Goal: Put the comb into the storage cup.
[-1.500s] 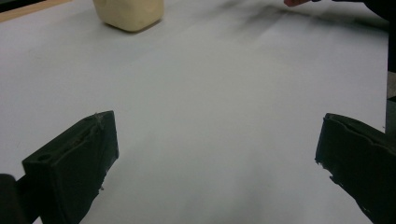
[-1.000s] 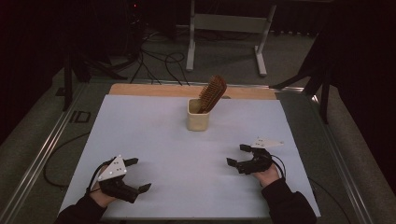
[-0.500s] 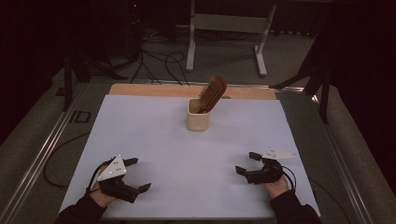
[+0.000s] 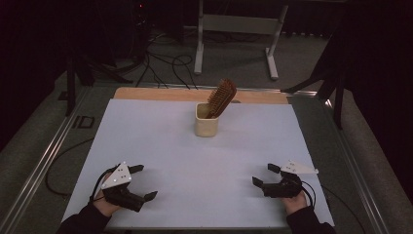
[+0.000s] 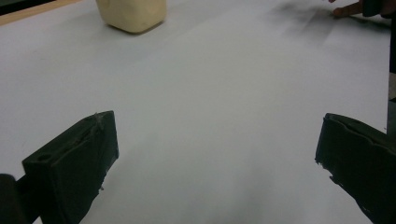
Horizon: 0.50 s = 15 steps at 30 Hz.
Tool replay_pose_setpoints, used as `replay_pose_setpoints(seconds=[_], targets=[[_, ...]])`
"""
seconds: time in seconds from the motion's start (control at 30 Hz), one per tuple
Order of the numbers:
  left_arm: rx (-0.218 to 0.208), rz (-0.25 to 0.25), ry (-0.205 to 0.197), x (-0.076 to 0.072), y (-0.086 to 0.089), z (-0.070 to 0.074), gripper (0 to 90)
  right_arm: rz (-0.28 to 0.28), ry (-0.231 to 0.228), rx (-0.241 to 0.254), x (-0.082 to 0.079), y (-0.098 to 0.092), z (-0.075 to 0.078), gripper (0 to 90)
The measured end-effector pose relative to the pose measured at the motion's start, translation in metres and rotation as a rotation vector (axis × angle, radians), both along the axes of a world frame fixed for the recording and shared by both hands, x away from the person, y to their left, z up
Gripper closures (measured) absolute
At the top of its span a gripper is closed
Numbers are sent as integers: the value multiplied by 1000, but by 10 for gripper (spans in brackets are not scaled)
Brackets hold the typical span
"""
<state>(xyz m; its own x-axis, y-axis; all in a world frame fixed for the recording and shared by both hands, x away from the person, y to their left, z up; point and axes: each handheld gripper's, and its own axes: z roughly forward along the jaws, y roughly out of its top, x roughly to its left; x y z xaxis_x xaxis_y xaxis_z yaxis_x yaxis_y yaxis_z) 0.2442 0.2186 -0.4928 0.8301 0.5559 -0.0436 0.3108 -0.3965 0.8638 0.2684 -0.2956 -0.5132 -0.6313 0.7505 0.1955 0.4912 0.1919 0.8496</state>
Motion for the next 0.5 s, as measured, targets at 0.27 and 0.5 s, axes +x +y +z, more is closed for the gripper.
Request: replay_pose_setpoints(seconds=[0.27, 0.5], targets=[[2, 0, 3, 0, 0, -1, 0, 3, -14, 1, 0, 3, 3, 89], [3, 1, 3, 0, 0, -1, 0, 12, -22, -26, -1, 6, 4, 89]])
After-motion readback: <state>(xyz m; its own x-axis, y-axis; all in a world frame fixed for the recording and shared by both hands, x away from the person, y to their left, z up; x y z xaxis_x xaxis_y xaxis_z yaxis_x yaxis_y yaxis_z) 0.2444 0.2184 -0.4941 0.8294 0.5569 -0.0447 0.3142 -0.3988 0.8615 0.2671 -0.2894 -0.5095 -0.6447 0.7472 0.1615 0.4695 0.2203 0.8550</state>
